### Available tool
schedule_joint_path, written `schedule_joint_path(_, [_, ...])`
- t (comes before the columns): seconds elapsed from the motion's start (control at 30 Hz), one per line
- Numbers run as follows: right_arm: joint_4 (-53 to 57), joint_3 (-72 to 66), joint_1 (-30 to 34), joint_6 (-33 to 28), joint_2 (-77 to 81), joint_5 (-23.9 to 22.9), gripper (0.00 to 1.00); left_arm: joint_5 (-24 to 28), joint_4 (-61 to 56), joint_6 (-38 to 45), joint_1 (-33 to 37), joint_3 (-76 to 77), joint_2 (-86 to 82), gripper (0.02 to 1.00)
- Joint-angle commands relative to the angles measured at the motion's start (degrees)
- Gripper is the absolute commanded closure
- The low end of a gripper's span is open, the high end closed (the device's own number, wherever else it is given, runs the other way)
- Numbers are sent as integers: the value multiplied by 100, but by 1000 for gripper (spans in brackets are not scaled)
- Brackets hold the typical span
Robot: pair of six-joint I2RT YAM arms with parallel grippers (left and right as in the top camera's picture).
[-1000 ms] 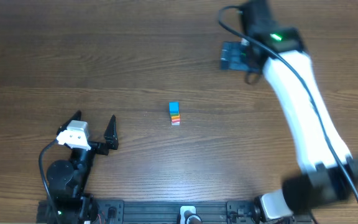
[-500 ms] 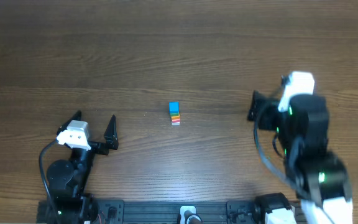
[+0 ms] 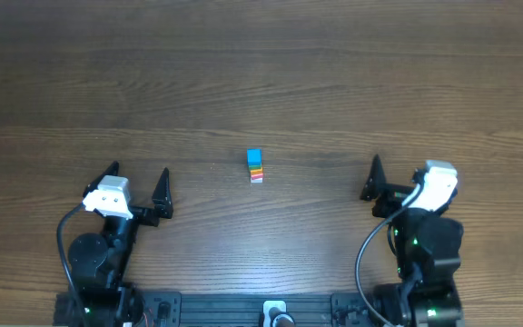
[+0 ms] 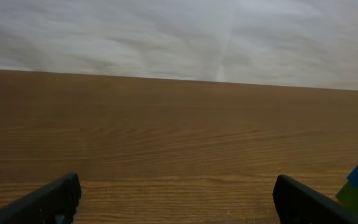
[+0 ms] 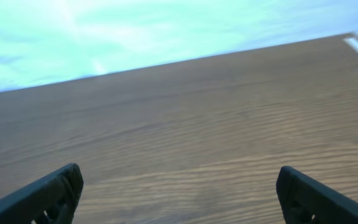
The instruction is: Stack Cubes
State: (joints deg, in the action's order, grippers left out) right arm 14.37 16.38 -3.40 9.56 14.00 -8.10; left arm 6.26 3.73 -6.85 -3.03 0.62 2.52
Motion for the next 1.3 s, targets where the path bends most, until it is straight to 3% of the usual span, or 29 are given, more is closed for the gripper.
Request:
schedule_joint_path(0.03, [-229,-654,240,-656,-660,103,9,76,11,44,31,-31,-4,18])
schedule_joint_path(0.13, [-216,-960,267,-1012,-1016,273,7,76,11,44,31,-31,-4,18])
schedule_joint_path(0.27, [-227,-1250,267,-1008,-1314,420,9,76,11,44,31,-31,-4,18])
schedule_joint_path(1.3, [-302,-1292,271,-1005,-1362,376,9,76,11,44,31,-28,-4,18])
